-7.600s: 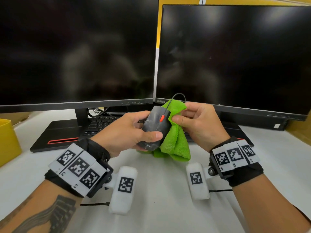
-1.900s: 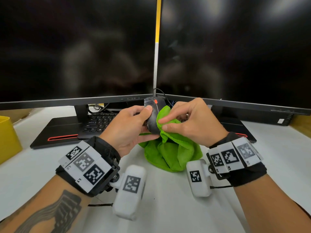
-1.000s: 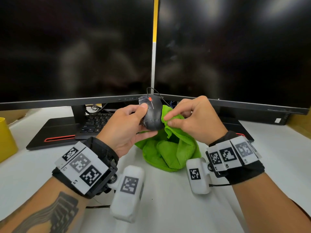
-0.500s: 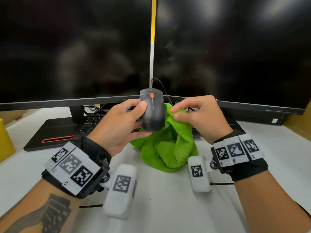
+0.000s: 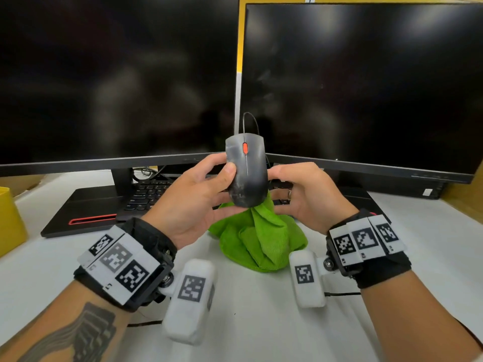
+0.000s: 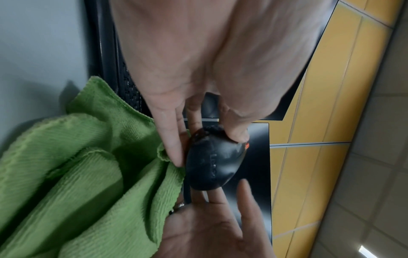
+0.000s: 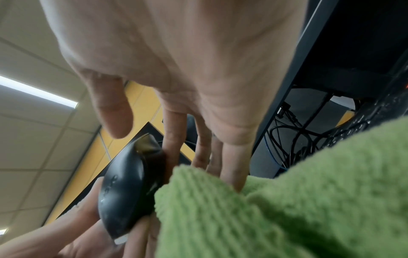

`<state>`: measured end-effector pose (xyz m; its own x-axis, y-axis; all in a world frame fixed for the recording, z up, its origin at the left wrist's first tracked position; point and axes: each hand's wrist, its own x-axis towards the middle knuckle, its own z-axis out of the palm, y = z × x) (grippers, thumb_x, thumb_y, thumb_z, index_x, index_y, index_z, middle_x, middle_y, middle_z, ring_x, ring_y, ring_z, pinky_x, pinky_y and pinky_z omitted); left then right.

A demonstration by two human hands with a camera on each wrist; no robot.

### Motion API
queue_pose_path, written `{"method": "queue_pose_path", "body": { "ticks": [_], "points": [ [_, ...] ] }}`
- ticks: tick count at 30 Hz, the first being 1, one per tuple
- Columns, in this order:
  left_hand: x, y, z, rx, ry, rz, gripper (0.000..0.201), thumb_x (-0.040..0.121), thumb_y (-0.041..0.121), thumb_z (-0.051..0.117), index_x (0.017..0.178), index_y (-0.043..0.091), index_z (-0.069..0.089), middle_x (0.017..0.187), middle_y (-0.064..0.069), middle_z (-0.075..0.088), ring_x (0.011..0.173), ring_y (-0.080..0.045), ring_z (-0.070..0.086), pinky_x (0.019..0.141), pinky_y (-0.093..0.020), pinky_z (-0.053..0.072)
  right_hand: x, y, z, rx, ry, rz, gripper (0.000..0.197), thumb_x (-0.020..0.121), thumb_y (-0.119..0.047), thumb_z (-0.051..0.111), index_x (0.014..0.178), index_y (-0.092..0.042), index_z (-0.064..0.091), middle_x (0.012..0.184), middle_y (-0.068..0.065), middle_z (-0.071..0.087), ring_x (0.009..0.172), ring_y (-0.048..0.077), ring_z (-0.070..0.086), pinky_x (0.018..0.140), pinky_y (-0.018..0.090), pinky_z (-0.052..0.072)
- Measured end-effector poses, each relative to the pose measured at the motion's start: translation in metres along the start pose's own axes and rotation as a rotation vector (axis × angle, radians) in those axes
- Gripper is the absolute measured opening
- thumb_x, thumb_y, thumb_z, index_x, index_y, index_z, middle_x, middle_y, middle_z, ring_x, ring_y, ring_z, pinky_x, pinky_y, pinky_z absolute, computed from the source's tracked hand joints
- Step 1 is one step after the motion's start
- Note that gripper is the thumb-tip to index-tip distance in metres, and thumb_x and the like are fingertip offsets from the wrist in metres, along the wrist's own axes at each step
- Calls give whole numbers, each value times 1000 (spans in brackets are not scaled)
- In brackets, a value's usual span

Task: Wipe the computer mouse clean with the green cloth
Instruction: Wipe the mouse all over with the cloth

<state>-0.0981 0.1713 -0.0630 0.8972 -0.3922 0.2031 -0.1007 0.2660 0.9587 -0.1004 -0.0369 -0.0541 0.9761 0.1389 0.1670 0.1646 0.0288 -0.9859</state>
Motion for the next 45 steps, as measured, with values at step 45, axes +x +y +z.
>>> {"method": "queue_pose_path", "body": {
  "ticks": [45],
  "points": [
    [8,-3,-9,30,217,364,50,77,34,87,119,14,69,102,-11,75,91,-24,70,92,-46,57,-2,6,5,-210,-78,-54,17,92,1,69,109,4,72,102,23,76,88,26,74,92,57,59]
  ]
}}
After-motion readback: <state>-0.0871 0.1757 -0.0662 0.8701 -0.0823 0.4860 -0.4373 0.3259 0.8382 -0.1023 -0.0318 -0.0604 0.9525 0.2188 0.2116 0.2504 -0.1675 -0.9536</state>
